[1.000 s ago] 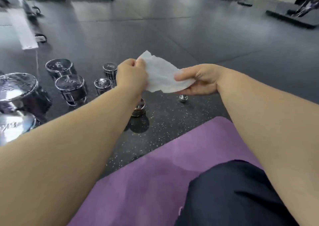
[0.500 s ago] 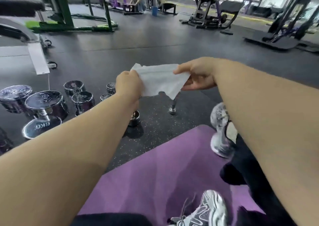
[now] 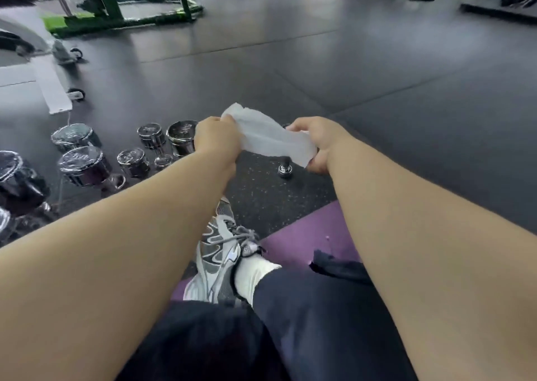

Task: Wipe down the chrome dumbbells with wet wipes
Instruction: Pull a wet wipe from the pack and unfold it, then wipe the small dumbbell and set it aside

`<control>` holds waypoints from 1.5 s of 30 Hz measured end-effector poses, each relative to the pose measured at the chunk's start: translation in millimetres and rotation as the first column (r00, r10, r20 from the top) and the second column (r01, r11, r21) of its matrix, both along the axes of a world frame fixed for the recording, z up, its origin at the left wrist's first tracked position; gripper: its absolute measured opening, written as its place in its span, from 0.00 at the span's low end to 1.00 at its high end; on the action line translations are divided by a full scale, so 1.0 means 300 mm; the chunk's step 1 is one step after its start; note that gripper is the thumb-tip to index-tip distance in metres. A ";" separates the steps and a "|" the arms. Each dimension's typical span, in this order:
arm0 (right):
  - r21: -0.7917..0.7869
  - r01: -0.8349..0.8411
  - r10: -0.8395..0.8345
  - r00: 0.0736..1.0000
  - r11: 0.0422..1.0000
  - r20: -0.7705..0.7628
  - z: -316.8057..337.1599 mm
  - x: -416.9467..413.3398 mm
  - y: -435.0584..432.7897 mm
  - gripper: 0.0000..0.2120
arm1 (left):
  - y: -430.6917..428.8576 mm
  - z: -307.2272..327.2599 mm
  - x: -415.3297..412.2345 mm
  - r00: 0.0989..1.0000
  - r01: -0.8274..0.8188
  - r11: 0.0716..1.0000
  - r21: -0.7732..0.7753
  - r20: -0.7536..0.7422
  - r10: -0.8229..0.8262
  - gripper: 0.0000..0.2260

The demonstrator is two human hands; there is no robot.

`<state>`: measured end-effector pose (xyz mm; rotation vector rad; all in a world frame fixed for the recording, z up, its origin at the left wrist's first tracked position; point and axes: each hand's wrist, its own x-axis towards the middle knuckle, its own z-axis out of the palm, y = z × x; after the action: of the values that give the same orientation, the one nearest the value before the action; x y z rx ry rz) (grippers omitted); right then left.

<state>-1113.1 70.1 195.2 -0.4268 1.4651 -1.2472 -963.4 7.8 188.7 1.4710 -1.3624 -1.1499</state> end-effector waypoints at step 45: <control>-0.169 0.094 -0.110 0.990 0.981 -0.087 -0.463 -0.390 -0.490 0.14 | -0.417 -0.519 -0.527 0.686 0.476 0.867 0.145 0.556 -0.469 0.12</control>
<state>-1230.0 -76.9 56.3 -0.5343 1.4856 -1.4535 -1121.5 -117.2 33.2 1.5743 -2.2819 -1.0189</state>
